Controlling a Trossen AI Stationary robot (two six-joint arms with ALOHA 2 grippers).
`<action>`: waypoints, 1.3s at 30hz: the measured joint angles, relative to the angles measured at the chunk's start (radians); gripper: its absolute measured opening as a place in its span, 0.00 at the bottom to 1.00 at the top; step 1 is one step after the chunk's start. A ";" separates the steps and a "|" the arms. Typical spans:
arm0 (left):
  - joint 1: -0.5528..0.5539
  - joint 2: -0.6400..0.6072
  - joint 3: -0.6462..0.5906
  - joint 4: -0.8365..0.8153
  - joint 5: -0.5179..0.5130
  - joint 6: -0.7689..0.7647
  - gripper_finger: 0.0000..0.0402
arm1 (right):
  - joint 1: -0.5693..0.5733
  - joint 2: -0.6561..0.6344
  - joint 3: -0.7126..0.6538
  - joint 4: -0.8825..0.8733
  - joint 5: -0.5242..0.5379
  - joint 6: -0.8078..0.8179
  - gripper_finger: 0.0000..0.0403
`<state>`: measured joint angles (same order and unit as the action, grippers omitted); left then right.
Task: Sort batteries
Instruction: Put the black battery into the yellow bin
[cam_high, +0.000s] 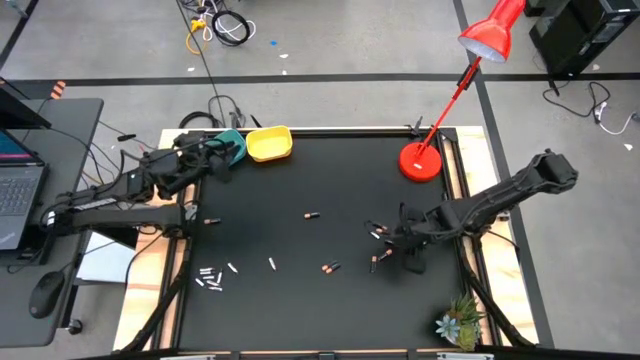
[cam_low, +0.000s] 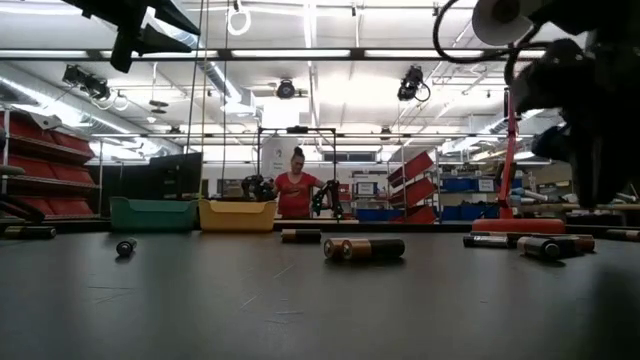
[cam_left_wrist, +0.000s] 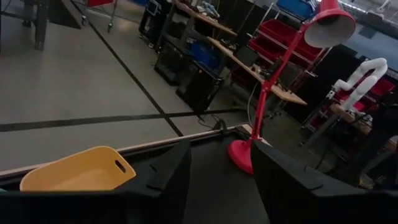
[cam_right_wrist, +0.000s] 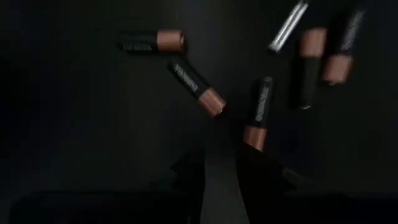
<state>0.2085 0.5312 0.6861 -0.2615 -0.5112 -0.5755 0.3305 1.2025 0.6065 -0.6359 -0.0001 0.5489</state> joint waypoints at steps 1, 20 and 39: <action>0.000 0.000 0.000 0.000 0.000 0.000 0.44 | 0.006 0.009 -0.007 0.005 0.000 0.018 0.25; 0.000 -0.001 0.000 0.006 -0.004 -0.004 0.44 | 0.013 0.197 -0.010 0.093 0.158 0.026 0.34; 0.000 -0.002 0.000 0.080 -0.012 -0.003 0.44 | -0.002 0.215 -0.009 0.100 0.082 0.016 0.11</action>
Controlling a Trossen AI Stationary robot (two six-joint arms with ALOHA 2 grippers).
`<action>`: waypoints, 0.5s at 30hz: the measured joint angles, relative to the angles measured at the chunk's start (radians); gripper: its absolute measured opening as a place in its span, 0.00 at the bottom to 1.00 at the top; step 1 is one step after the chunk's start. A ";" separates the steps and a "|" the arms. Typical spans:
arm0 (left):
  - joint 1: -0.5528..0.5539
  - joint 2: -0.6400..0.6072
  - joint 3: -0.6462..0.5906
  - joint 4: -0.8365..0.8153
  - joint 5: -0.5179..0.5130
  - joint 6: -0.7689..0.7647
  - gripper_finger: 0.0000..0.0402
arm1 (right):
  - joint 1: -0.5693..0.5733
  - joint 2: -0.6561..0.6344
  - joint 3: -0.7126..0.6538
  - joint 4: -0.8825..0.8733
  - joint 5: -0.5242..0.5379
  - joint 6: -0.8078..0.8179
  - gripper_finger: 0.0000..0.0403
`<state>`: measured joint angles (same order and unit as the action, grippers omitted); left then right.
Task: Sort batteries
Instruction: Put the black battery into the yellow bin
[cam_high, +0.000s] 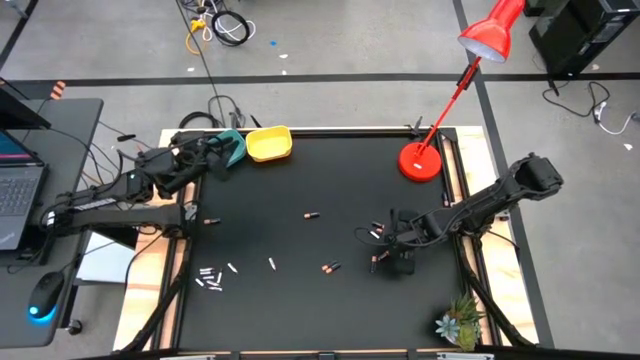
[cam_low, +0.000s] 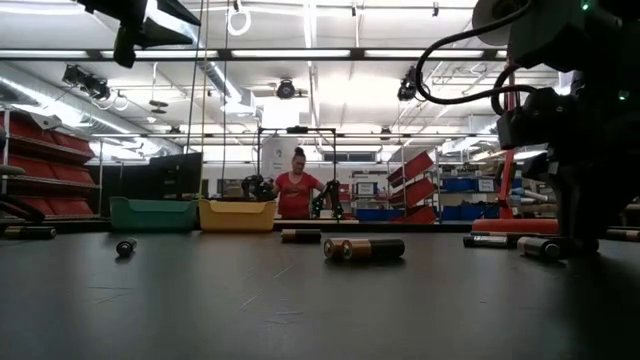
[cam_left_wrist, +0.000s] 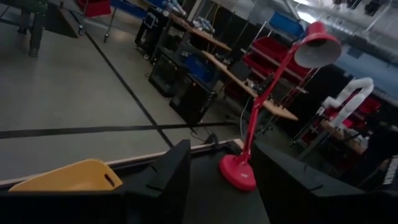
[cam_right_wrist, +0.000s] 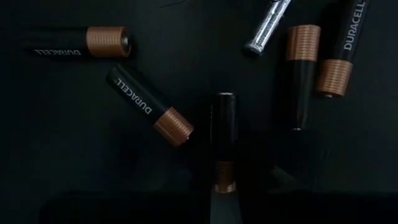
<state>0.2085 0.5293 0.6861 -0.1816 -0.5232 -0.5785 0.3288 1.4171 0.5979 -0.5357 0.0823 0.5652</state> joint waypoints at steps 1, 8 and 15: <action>0.000 0.000 0.000 0.007 0.000 0.000 0.44 | -0.003 -0.018 0.004 -0.015 0.000 0.001 0.11; 0.000 0.000 0.000 0.009 0.001 -0.007 0.44 | -0.032 -0.134 0.021 -0.154 -0.006 0.027 0.11; 0.001 0.026 -0.003 -0.010 0.042 -0.081 0.44 | -0.096 -0.199 0.102 -0.138 -0.007 0.047 0.11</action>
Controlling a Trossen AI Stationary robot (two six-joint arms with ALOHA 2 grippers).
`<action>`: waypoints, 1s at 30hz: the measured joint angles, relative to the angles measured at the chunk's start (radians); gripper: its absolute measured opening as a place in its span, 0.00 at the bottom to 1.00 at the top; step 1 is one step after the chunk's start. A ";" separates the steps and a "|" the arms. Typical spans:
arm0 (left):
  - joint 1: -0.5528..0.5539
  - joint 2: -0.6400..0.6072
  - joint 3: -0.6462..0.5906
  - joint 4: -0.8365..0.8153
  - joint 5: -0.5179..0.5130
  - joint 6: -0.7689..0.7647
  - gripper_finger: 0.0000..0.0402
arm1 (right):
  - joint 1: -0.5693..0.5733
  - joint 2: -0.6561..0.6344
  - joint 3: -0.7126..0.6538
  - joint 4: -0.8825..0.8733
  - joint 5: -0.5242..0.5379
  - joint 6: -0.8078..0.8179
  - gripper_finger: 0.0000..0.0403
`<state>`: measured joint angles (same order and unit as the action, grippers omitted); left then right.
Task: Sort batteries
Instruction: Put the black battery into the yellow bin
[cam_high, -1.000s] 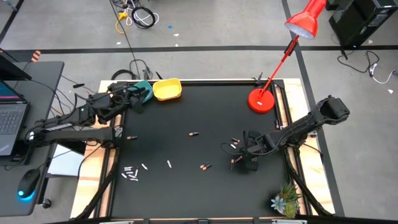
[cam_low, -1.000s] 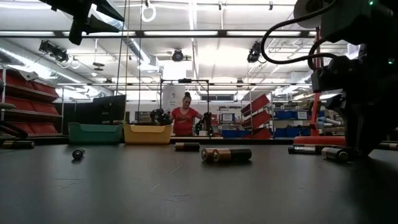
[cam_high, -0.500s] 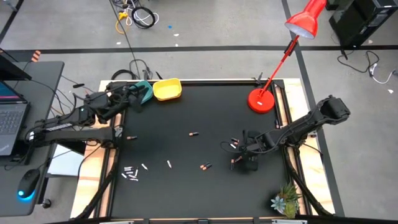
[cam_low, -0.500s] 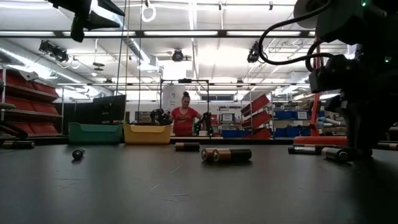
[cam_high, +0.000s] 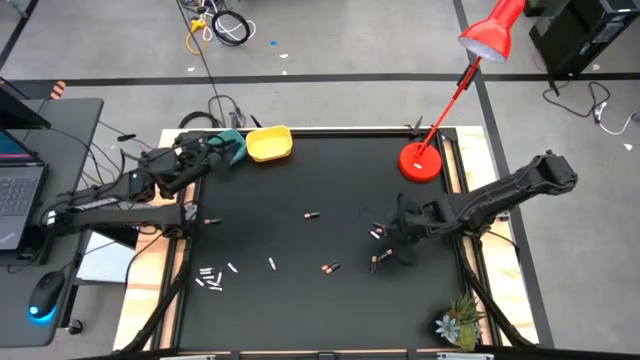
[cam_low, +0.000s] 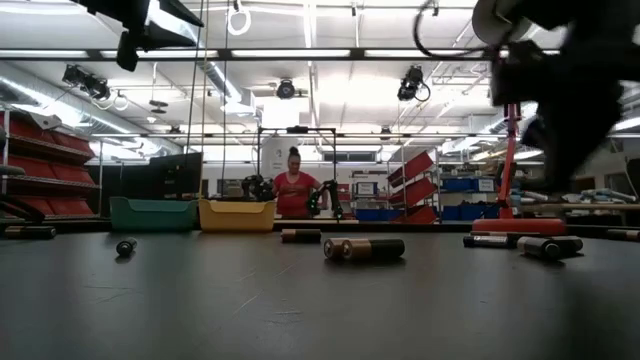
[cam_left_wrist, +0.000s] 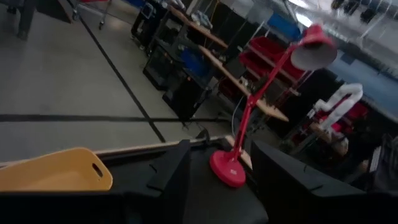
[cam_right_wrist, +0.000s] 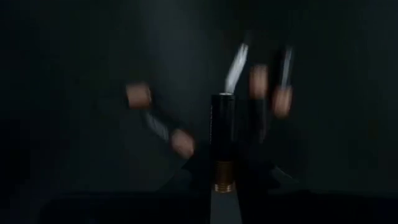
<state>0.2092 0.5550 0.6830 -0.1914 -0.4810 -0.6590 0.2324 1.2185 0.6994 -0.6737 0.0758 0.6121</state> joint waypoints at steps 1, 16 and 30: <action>0.000 0.007 0.000 -0.004 0.006 -0.003 0.44 | -0.021 0.003 0.021 0.012 0.003 -0.014 0.11; 0.000 0.275 -0.001 0.161 0.087 -0.187 0.44 | -0.410 0.428 0.658 0.272 -0.082 -0.305 0.11; 0.000 0.496 -0.001 0.553 0.113 -0.152 0.44 | -0.429 0.582 0.985 0.296 -0.125 -0.266 0.11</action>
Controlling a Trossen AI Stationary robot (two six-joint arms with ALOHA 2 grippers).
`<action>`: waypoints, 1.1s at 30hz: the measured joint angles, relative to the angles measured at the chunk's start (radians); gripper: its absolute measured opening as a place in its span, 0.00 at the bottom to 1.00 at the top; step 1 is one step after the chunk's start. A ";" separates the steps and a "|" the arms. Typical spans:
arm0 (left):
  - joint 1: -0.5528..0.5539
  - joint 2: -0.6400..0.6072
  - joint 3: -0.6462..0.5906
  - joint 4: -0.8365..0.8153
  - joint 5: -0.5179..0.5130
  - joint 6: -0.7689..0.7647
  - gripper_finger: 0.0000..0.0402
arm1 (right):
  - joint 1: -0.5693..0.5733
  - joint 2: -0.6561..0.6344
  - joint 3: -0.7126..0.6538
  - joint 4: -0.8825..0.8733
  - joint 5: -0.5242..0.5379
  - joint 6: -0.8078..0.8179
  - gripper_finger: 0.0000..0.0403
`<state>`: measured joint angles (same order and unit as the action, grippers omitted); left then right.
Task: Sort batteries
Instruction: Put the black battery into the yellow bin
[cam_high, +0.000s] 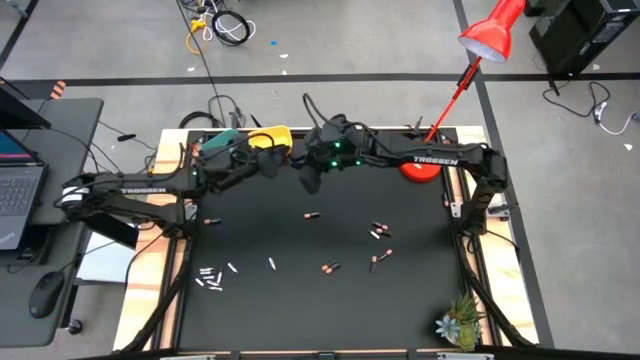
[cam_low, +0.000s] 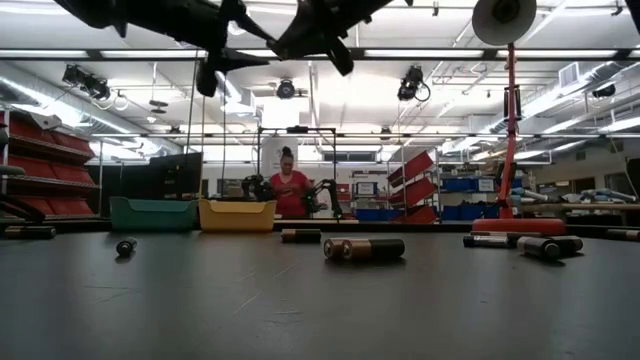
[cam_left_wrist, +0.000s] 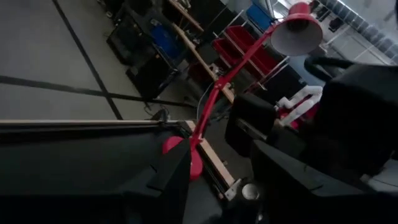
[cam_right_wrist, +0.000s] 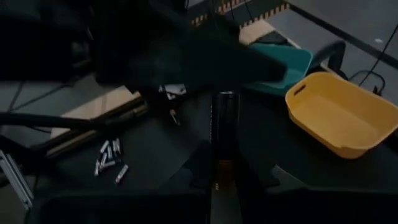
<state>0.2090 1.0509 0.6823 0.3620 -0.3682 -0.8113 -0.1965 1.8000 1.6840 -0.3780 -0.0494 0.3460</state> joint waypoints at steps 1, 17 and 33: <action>-0.001 0.012 0.000 0.019 0.001 0.009 0.44 | -0.002 0.000 0.001 -0.007 0.000 0.002 0.11; -0.001 0.113 0.000 0.202 0.036 0.078 0.40 | -0.017 0.000 0.000 0.062 0.023 0.012 0.11; 0.111 0.119 0.000 0.123 0.055 0.143 0.12 | -0.020 -0.014 0.001 -0.018 0.028 -0.016 0.54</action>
<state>0.3197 1.1694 0.6819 0.4853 -0.3132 -0.6685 -0.2165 1.7865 1.6850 -0.3964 -0.0215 0.3298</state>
